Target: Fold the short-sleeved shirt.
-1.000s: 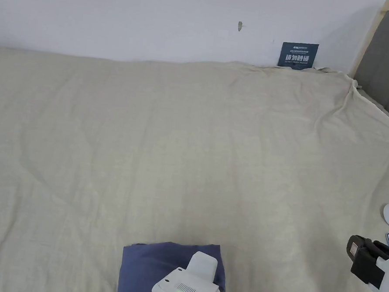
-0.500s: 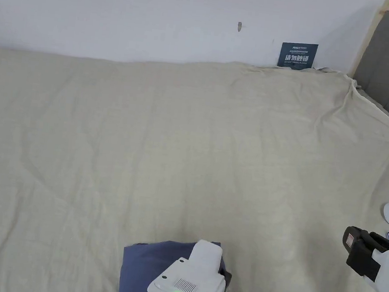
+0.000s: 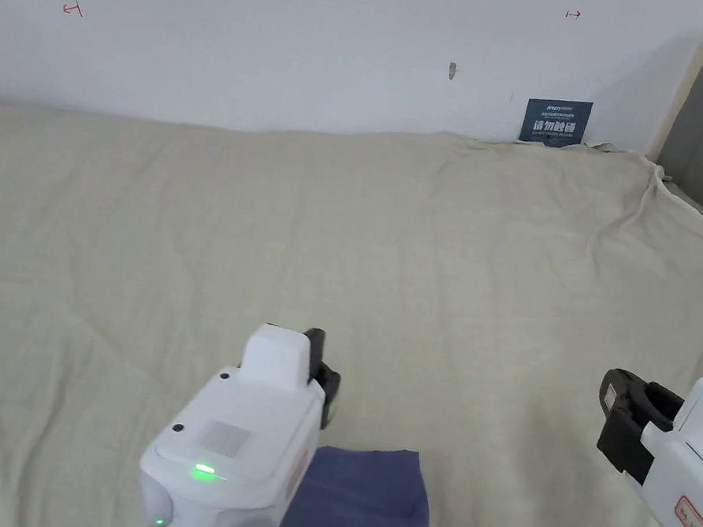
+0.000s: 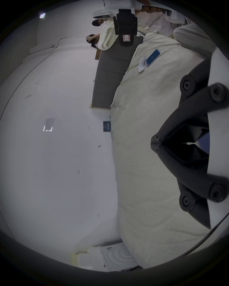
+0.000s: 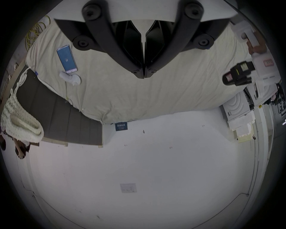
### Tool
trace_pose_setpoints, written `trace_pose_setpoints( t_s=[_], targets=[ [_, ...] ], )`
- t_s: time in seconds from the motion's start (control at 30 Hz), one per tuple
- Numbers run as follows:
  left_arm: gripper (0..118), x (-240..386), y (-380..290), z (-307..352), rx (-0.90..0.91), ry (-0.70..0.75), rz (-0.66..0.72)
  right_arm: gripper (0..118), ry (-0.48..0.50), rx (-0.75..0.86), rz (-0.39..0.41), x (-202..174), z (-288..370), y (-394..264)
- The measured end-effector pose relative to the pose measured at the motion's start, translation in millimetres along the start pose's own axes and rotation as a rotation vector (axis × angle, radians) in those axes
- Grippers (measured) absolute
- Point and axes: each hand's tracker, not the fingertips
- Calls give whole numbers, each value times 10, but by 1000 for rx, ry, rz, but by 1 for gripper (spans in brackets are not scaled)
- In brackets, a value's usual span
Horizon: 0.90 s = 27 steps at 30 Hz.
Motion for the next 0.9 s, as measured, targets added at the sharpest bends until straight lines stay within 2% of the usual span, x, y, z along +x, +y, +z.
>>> trace_pose_setpoints(
  t_s=[0.5,0.73,0.9],
  targets=[
    [0,-933,-144,316,53,230,38,1,-28,187,106,-585,-29,-42],
    [0,-1090,-216,380,41,253,53,1,-10,165,110,-714,-164,-213],
    [0,-1122,-236,411,28,258,55,1,49,65,89,-854,-356,-513]
  ],
)
